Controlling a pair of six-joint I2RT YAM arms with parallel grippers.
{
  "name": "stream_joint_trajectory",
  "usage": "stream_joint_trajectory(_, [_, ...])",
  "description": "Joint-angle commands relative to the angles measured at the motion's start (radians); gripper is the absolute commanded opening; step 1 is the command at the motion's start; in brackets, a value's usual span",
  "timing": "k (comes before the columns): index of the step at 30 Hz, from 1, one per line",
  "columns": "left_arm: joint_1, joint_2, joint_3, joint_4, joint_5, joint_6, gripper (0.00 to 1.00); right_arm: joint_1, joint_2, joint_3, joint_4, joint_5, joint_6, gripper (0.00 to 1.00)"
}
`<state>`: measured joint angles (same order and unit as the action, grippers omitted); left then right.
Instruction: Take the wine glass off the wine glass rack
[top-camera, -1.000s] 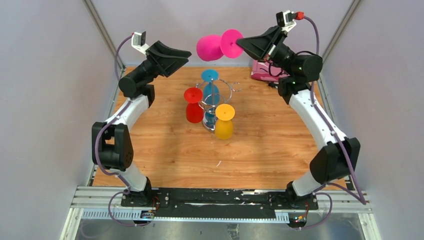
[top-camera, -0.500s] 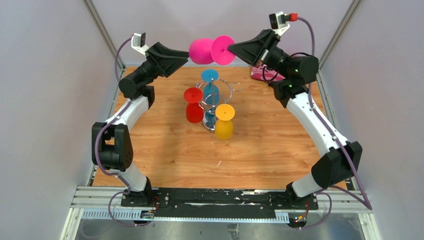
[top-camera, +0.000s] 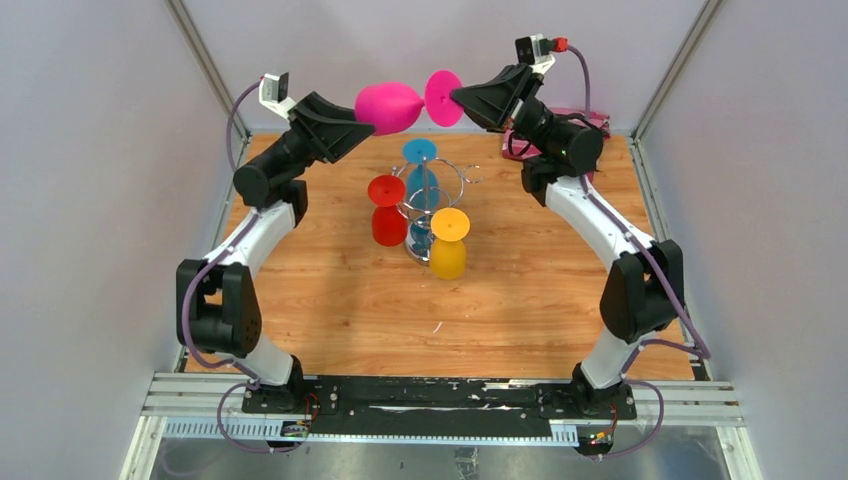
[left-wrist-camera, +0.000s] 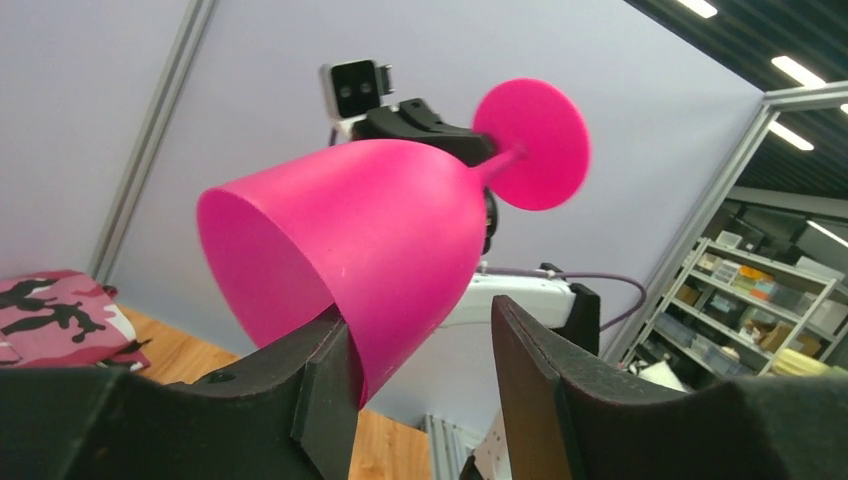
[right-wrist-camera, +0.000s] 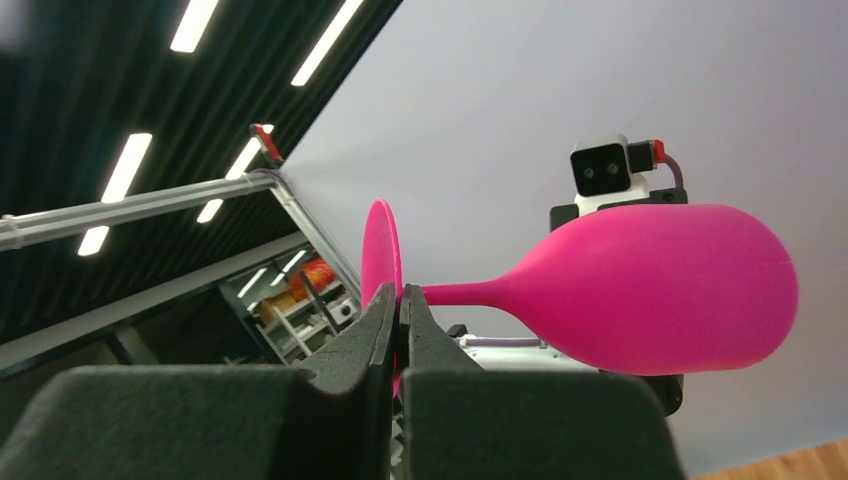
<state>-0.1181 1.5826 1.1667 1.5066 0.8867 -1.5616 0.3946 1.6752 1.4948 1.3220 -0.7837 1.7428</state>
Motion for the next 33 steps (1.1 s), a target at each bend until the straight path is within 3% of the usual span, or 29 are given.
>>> stream_joint_trajectory(1, [-0.011, -0.149, -0.042, 0.060, 0.003, 0.018, 0.51, 0.018, 0.089, 0.013, 0.249, 0.047, 0.159, 0.00])
stream_joint_trajectory(8, [-0.011, -0.187, -0.075, 0.060, 0.006, 0.001, 0.43, 0.040, 0.107, 0.022, 0.233, 0.015, 0.151, 0.00])
stream_joint_trajectory(15, [-0.012, -0.222, -0.095, 0.060, -0.003, 0.017, 0.24, 0.076, 0.137, 0.018, 0.212, -0.013, 0.154, 0.00])
stream_joint_trajectory(20, [-0.012, -0.226, -0.093, 0.060, -0.004, 0.003, 0.00, 0.093, 0.163, 0.014, 0.189, -0.026, 0.154, 0.00])
stream_joint_trajectory(27, [-0.012, -0.254, -0.122, 0.036, -0.031, 0.016, 0.00, 0.096, 0.196, 0.014, 0.227, -0.020, 0.197, 0.00])
stream_joint_trajectory(30, [-0.012, -0.290, -0.138, -0.104, -0.044, 0.116, 0.00, 0.097, 0.187, 0.013, 0.236, -0.021, 0.195, 0.00])
stream_joint_trajectory(31, [-0.012, -0.310, -0.142, -0.191, -0.050, 0.162, 0.00, 0.096, 0.182, 0.010, 0.236, -0.022, 0.191, 0.03])
stream_joint_trajectory(33, [-0.011, -0.353, -0.138, -0.329, -0.067, 0.263, 0.00, 0.093, 0.171, -0.002, 0.233, -0.022, 0.181, 0.25])
